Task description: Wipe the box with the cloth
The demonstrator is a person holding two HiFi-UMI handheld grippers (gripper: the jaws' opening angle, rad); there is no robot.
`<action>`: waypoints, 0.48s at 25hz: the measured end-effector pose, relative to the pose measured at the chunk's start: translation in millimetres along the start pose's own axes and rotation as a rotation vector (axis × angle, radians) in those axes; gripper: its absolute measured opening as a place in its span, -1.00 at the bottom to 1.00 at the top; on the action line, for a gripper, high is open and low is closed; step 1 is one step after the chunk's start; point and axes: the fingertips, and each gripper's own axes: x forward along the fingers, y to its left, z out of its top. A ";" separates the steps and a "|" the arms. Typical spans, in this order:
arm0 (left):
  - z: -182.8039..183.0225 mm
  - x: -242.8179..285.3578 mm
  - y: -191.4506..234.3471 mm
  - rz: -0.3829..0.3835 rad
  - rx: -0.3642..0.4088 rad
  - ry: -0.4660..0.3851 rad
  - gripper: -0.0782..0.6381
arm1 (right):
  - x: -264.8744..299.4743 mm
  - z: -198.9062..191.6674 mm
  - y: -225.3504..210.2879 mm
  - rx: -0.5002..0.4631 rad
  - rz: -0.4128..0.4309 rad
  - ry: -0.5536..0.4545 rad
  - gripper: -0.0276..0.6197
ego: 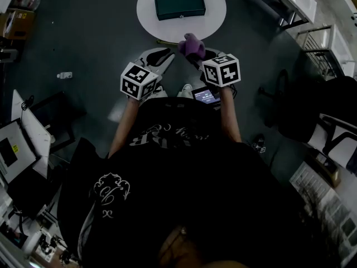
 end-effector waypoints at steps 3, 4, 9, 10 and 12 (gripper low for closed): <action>-4.9 -10.8 9.2 -0.010 0.007 0.001 -0.58 | 8.5 1.0 10.2 0.008 -0.013 0.001 -0.57; -7.6 -14.8 12.4 -0.012 0.010 0.001 -0.58 | 11.5 0.8 14.1 0.009 -0.019 0.002 -0.57; -13.6 -30.9 22.2 -0.026 0.002 -0.018 -0.58 | 22.7 1.3 29.4 0.005 -0.044 0.011 -0.57; -14.8 -32.8 24.5 -0.028 0.001 -0.021 -0.58 | 24.6 1.7 31.3 0.005 -0.047 0.011 -0.57; -17.4 -37.0 29.1 -0.030 -0.001 -0.025 -0.58 | 28.2 2.3 35.0 0.005 -0.055 0.015 -0.57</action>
